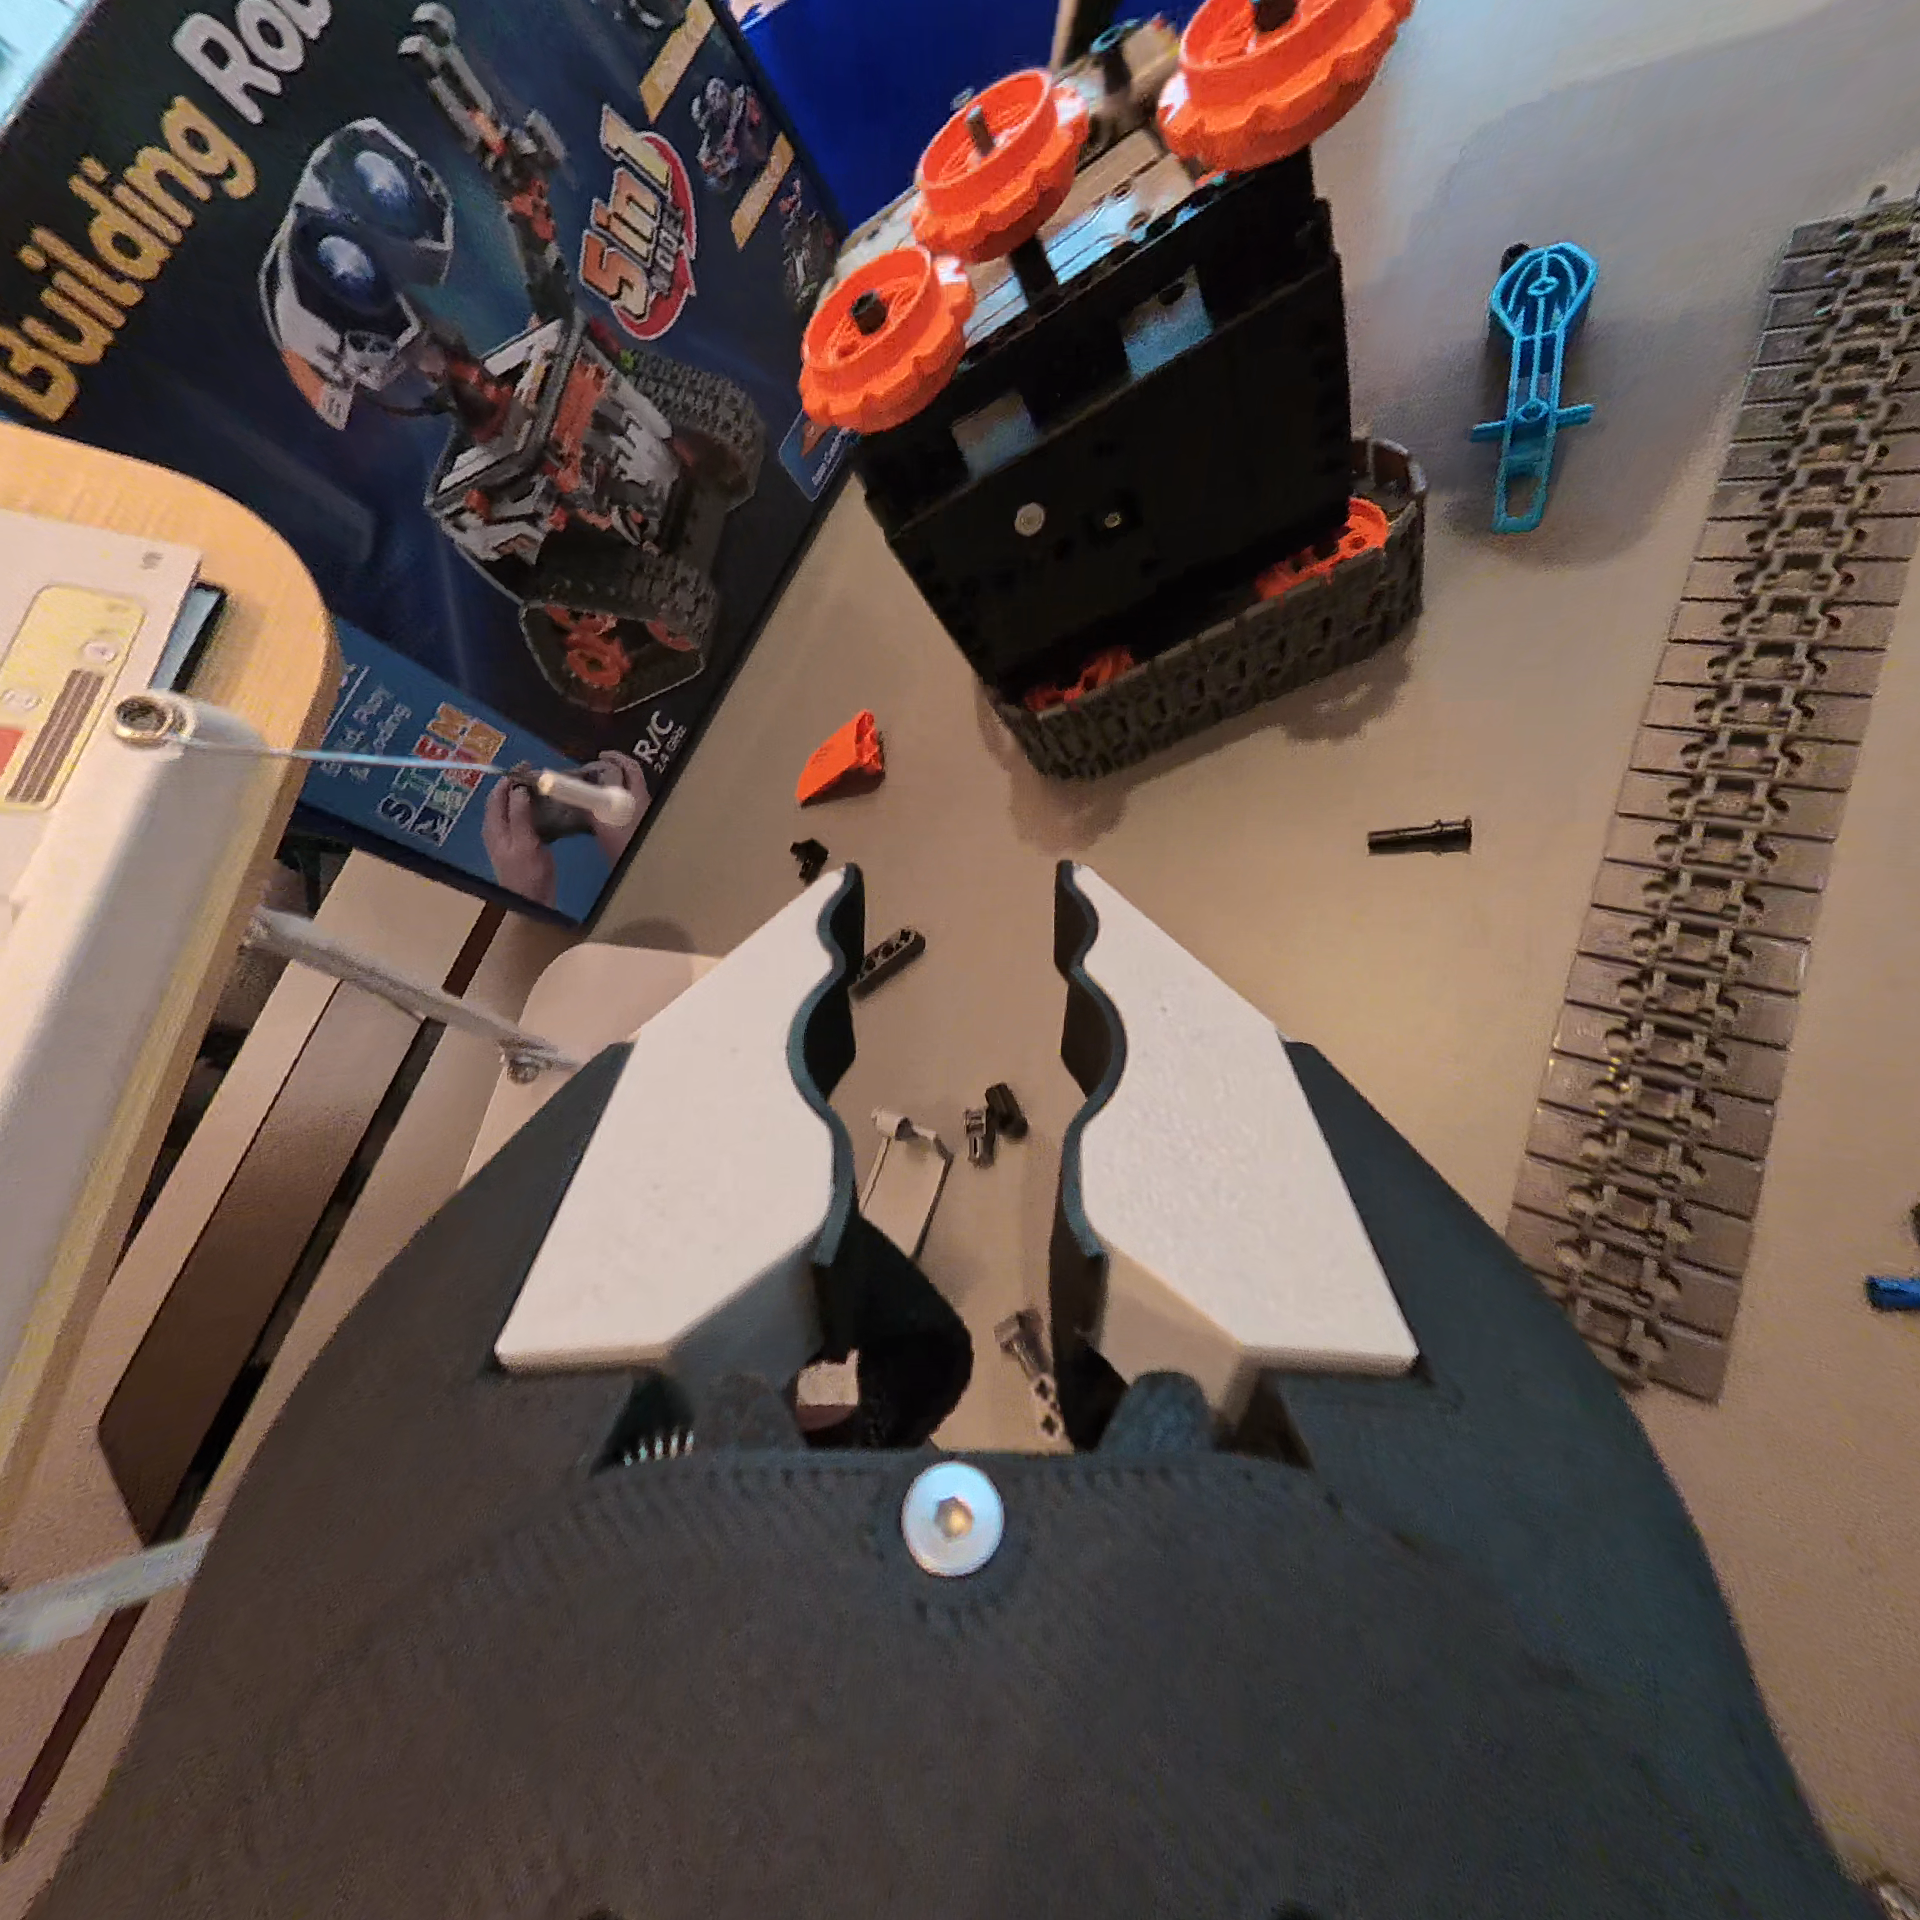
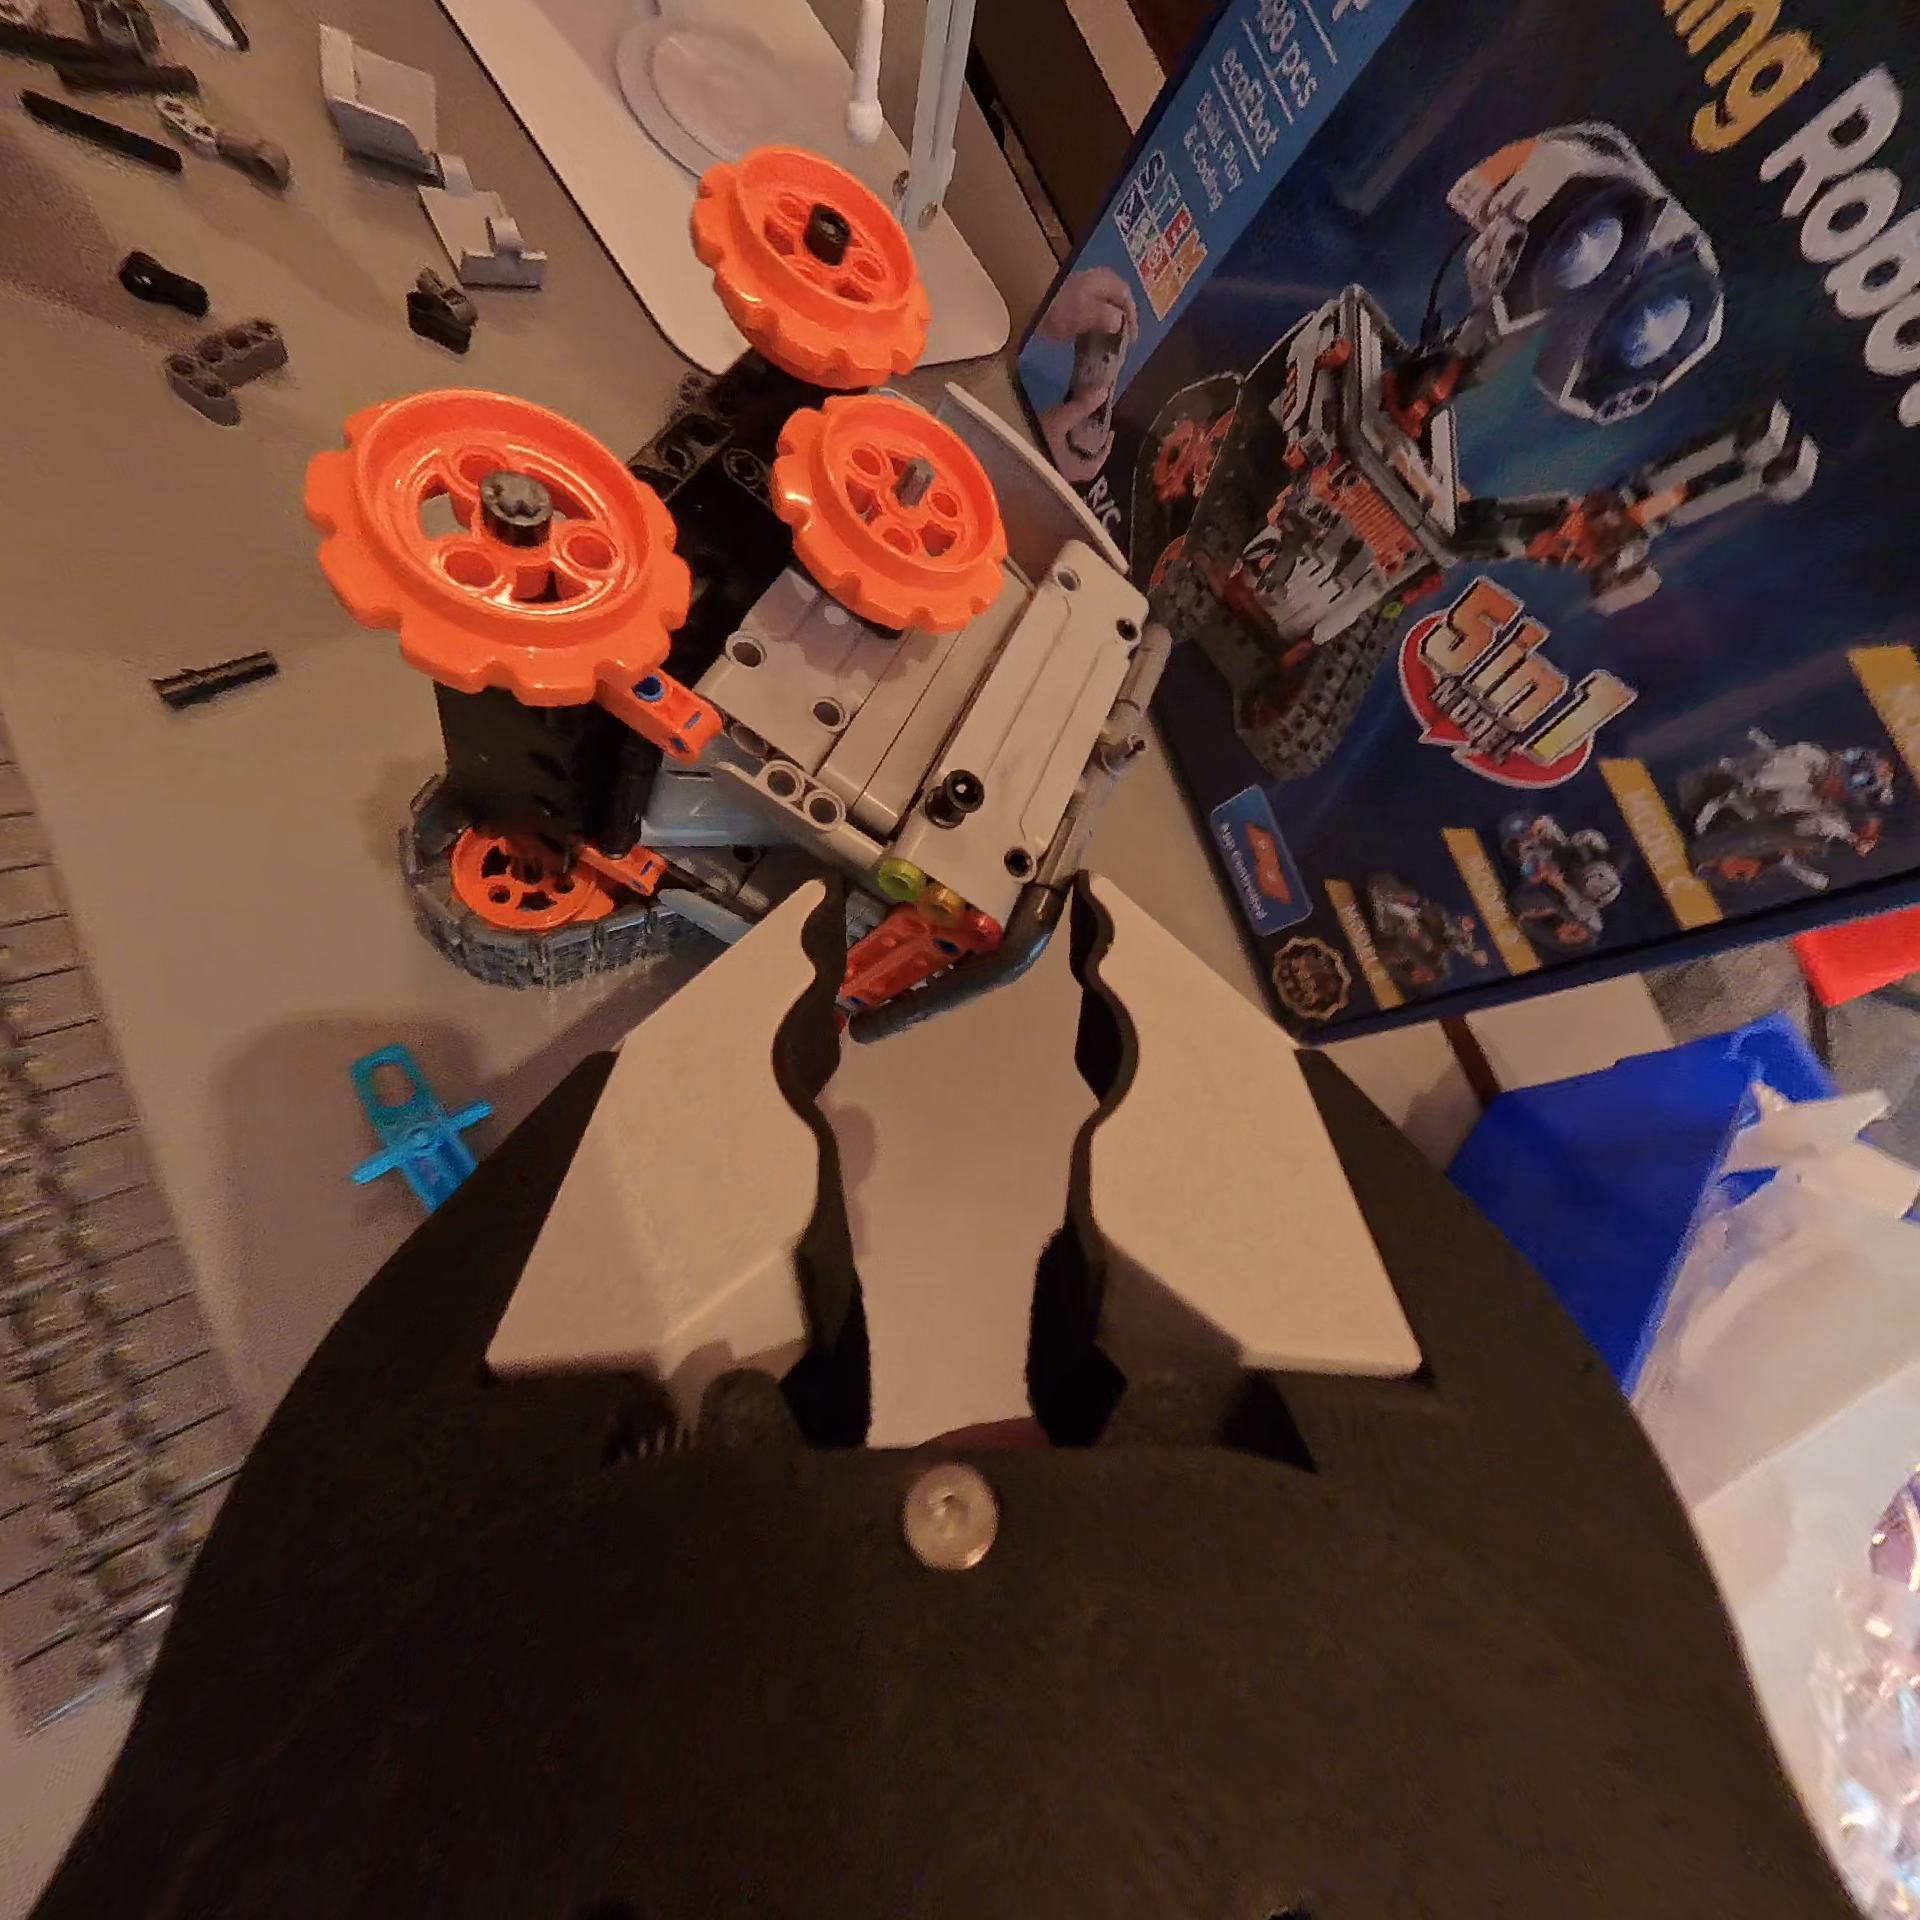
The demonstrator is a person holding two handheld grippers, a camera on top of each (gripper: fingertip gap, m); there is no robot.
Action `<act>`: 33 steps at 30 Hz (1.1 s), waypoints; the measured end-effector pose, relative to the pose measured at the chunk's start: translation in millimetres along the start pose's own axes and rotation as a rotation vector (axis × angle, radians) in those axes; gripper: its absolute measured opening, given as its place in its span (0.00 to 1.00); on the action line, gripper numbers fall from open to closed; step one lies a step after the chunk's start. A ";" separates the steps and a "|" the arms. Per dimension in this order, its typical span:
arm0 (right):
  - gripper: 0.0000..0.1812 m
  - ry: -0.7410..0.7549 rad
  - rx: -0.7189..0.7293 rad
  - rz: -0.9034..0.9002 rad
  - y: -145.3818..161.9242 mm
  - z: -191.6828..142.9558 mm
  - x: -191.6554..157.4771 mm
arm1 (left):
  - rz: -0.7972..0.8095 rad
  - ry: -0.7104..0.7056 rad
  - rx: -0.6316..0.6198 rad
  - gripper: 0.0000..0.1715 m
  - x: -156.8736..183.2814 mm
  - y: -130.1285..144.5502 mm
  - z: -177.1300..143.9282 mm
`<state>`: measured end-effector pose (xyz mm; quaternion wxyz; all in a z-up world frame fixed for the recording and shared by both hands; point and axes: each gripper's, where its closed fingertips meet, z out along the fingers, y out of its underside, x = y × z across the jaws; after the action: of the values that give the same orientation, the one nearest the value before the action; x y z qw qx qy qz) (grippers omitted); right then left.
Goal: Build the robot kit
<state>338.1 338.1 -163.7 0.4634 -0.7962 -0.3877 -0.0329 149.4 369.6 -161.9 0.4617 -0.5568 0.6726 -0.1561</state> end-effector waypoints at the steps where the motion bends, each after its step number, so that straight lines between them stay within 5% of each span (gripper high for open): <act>1: 0.22 0.007 0.009 -0.020 -1.2 4.3 3.8 | 0.000 0.005 0.005 0.21 -0.6 -1.9 3.2; 8: 0.37 -0.064 0.013 0.131 2.8 -2.1 6.0 | -0.079 0.025 0.135 0.23 -15.4 -26.9 34.9; 17: 0.31 -0.129 0.050 0.216 11.2 23.3 -9.6 | -0.247 0.282 0.217 0.24 -5.0 -44.5 82.3; 26: 0.27 -0.222 0.136 0.198 -5.4 43.4 -13.1 | -0.180 0.447 0.188 0.15 49.8 -42.2 45.3; 33: 0.31 -0.209 0.129 0.178 -0.6 32.9 -15.2 | -0.060 0.264 0.010 0.17 24.9 10.4 -4.1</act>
<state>317.0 354.5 -188.2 0.4717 -0.7951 -0.3630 0.1161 141.0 349.5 -178.5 0.3670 -0.5490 0.7098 -0.2449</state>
